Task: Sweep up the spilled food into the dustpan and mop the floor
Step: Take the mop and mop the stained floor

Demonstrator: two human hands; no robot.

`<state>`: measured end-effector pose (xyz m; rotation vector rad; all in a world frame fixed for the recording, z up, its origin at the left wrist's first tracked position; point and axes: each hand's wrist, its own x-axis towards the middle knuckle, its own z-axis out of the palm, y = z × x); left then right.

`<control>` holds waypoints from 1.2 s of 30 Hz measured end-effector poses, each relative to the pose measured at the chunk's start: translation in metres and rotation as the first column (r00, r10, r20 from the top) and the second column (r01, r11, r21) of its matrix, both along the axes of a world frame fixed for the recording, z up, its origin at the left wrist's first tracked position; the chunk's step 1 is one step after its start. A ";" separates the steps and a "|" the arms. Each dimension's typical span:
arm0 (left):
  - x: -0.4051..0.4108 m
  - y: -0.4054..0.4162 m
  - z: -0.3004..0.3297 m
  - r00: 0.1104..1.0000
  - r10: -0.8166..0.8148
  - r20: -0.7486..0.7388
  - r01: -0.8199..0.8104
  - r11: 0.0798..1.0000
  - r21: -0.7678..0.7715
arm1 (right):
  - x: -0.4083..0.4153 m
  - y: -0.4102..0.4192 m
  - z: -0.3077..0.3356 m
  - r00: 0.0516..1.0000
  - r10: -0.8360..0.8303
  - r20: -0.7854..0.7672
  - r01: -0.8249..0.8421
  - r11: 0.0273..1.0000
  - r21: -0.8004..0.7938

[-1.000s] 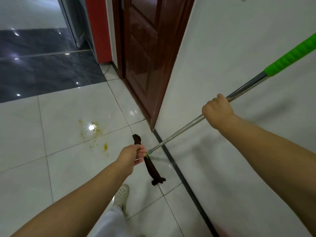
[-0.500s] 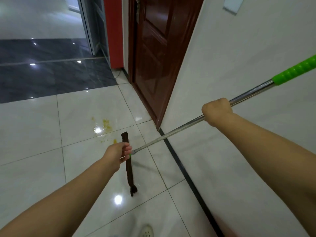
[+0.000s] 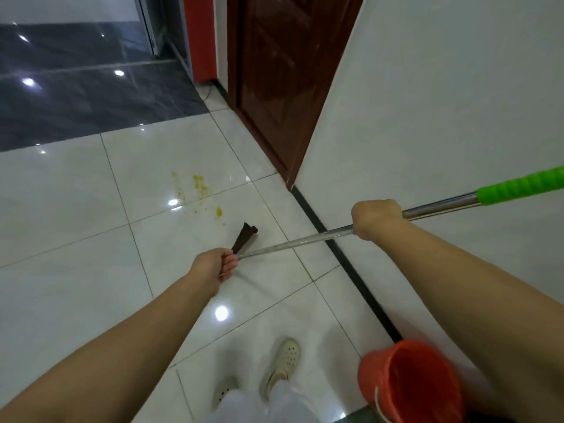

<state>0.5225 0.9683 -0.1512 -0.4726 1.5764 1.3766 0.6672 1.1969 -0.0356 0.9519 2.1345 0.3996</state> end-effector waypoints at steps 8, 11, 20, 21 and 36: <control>0.073 -0.035 -0.011 0.994 -0.068 0.083 0.071 0.997 -0.031 | 0.053 -0.073 -0.053 0.994 -0.101 0.051 0.108 0.980 -0.168; 0.105 -0.047 -0.015 0.992 -0.076 0.105 0.082 0.996 -0.048 | 0.077 -0.090 -0.070 0.988 -0.136 0.070 0.148 0.964 -0.223; 0.231 -0.056 -0.036 0.985 -0.132 0.107 0.137 0.990 -0.038 | 0.188 -0.138 -0.107 0.985 -0.160 0.058 0.170 0.895 -0.413; 0.249 -0.053 -0.038 0.979 -0.165 0.118 0.170 0.985 -0.033 | 0.204 -0.146 -0.111 0.983 -0.171 0.061 0.180 0.876 -0.446; 0.361 -0.070 -0.067 0.983 -0.101 0.153 0.098 0.995 0.022 | 0.278 -0.234 -0.127 0.416 -0.905 0.086 0.465 0.130 -0.875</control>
